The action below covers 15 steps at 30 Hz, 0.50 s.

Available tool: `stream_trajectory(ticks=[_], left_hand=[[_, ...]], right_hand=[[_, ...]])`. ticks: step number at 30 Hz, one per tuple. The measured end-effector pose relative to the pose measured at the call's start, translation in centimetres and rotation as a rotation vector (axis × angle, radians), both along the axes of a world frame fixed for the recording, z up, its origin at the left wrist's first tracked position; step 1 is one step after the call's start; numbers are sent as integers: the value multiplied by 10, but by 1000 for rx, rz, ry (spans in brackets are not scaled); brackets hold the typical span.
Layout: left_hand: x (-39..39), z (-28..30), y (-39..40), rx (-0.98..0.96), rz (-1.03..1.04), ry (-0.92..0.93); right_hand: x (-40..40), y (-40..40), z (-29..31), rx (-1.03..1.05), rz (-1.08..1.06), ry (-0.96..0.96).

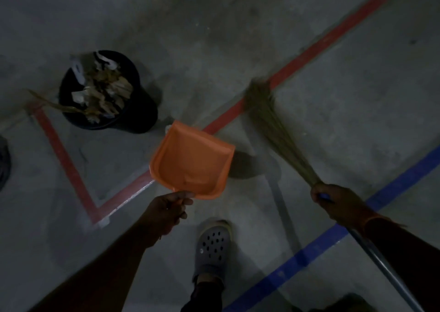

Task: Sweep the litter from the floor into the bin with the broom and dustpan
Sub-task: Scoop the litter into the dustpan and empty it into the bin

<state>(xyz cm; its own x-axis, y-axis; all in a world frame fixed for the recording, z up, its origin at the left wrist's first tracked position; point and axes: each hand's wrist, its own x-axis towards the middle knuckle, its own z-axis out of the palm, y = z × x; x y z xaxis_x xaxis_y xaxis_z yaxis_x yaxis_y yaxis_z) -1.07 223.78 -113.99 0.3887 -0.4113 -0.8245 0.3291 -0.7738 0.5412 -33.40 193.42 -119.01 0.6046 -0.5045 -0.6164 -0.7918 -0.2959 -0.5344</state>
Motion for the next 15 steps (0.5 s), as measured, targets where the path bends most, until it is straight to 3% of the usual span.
stream_trajectory(ticks=[7, 15], left_hand=[[12, 14, 70, -19, 152, -25], [-21, 57, 137, -145, 391, -65]], right_hand=[[25, 18, 38, -29, 328, -90], [62, 19, 113, -39, 513, -111]])
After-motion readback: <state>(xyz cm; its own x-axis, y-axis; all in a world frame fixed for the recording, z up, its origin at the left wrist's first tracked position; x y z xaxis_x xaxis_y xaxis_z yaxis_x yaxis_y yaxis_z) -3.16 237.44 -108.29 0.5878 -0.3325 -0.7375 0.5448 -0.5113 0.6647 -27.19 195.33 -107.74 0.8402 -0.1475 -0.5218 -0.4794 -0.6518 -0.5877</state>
